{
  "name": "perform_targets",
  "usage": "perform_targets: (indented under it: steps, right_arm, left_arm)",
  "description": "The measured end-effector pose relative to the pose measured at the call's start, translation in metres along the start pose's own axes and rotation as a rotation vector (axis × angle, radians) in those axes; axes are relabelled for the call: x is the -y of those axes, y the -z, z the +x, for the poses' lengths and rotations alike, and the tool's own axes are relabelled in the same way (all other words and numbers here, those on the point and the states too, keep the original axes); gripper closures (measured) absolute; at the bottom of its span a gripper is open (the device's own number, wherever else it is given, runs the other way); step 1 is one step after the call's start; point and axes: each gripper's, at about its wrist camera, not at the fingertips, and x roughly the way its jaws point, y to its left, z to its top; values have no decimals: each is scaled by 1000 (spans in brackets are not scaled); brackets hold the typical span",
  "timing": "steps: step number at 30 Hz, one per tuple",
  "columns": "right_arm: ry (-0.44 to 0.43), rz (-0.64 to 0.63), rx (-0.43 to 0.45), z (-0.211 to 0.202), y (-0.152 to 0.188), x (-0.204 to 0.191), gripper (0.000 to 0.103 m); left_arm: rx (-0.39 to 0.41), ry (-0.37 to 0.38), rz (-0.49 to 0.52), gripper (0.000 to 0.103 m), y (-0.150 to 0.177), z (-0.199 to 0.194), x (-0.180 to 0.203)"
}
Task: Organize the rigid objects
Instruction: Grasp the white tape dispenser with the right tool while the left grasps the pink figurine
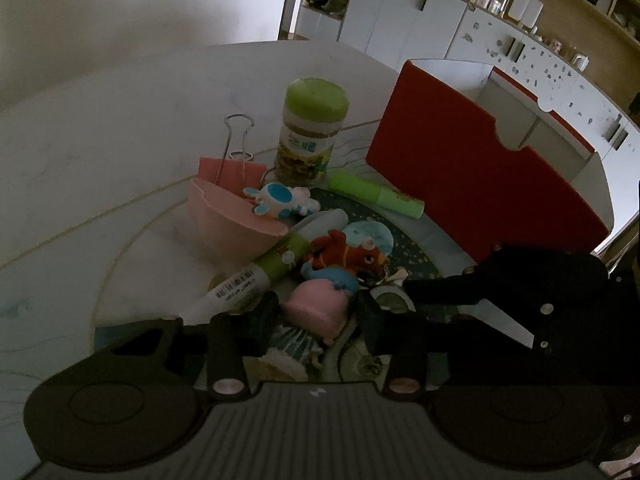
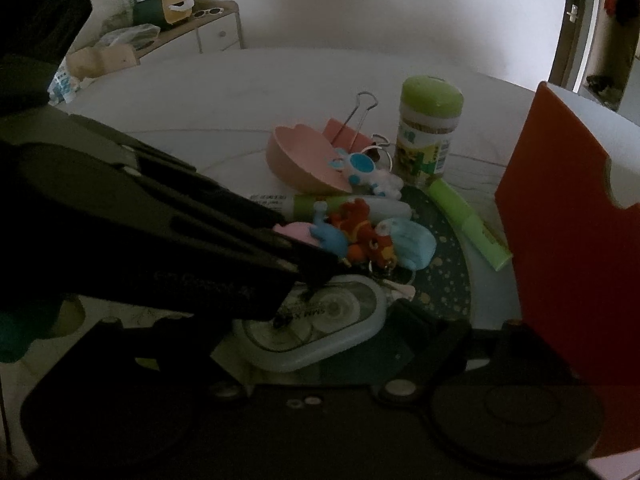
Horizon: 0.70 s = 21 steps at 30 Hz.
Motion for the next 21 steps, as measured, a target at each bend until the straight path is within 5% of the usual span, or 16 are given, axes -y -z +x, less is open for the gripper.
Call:
perform_targets:
  steps: [21]
  right_arm:
    - [-3, -7, 43, -51, 11, 5, 17]
  left_arm:
    - [19, -12, -57, 66, 7, -37, 9]
